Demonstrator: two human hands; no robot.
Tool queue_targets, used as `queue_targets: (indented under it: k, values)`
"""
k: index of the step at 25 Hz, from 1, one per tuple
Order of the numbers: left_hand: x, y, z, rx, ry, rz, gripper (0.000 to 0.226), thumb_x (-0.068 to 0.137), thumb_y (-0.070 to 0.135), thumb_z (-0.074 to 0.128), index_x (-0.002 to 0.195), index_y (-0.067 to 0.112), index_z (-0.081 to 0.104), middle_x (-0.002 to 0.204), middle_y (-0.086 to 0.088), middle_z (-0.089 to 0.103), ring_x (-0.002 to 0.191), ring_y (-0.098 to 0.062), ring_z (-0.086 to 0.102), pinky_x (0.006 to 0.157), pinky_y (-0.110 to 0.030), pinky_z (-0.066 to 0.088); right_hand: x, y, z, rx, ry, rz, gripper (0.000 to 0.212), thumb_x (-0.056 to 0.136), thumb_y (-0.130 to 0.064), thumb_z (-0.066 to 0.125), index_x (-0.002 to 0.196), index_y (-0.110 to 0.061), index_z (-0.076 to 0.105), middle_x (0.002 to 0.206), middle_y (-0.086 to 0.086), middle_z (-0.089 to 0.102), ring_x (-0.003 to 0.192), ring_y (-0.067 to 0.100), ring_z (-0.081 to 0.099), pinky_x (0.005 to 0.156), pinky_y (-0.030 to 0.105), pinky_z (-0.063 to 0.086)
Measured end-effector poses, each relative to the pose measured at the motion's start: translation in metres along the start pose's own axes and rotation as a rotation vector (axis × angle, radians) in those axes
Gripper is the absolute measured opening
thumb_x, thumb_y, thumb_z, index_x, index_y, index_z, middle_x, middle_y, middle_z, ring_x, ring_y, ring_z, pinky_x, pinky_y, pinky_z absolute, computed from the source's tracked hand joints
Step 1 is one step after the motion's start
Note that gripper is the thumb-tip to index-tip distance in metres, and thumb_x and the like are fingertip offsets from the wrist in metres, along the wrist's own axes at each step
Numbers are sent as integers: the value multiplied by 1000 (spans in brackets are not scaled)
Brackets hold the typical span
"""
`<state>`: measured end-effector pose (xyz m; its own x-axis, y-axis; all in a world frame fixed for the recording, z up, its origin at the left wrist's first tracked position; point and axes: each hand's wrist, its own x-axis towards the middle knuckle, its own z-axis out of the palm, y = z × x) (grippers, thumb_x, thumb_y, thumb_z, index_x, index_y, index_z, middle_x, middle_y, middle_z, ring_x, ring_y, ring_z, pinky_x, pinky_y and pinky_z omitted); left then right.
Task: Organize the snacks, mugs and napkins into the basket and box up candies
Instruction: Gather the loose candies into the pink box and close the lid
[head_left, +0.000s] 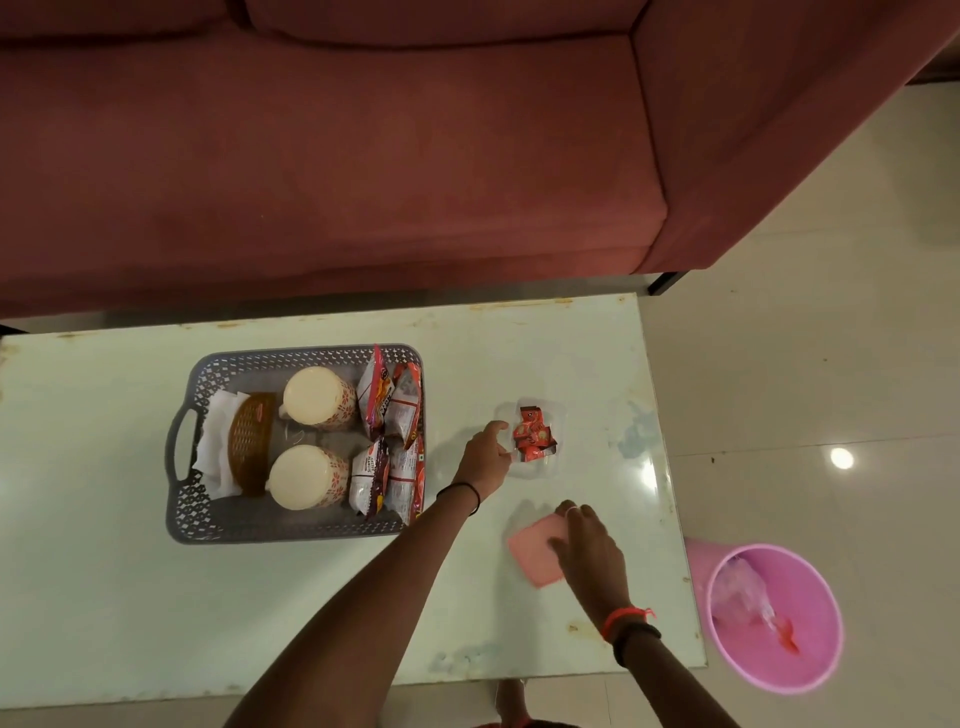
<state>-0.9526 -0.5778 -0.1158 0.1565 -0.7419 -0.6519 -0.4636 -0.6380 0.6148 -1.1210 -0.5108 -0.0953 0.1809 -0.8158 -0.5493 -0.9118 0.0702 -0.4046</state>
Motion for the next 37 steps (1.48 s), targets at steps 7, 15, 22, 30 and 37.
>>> queue_targets:
  k: [7, 15, 22, 30, 37]
  values:
    - [-18, -6, 3, -29, -13, 7, 66, 87, 5, 55, 144, 20, 25, 78, -6, 57, 76, -17, 54, 76, -23, 44, 23, -2, -64, 362, 378, 9, 30, 90, -3, 52, 114, -15, 66, 107, 3, 74, 76, 17, 67, 71, 25, 52]
    - [-20, -3, 2, 1, -44, -6, 67, 90, 5, 50, 147, 21, 19, 88, -11, 61, 81, -17, 56, 75, -24, 44, 47, -30, -20, -185, 222, -412, 46, 91, 5, 48, 135, -10, 50, 146, 15, 43, 140, 32, 33, 117, 46, 27]
    - [-18, -4, 1, 37, -54, 1, 62, 93, 8, 48, 147, 21, 19, 109, -18, 64, 87, -18, 57, 85, -30, 48, 42, -30, -1, -292, 280, -400, 55, 73, 3, 70, 123, -16, 60, 129, 17, 60, 121, 35, 56, 98, 47, 50]
    - [-15, 1, 0, 24, -38, 26, 56, 95, 17, 44, 145, 25, 20, 128, -18, 53, 104, -22, 56, 92, -34, 48, 46, -27, -8, -224, 215, -413, 46, 80, -6, 64, 126, -14, 58, 133, 17, 55, 124, 34, 52, 103, 49, 45]
    - [-11, 2, -3, 820, 60, 443, 83, 82, 36, 64, 146, 10, 18, 159, -4, 8, 146, -20, 14, 119, -41, 10, 87, -30, -33, 342, 163, 1, 47, 95, -1, 35, 141, -7, 37, 147, 10, 38, 135, 26, 36, 109, 38, 39]
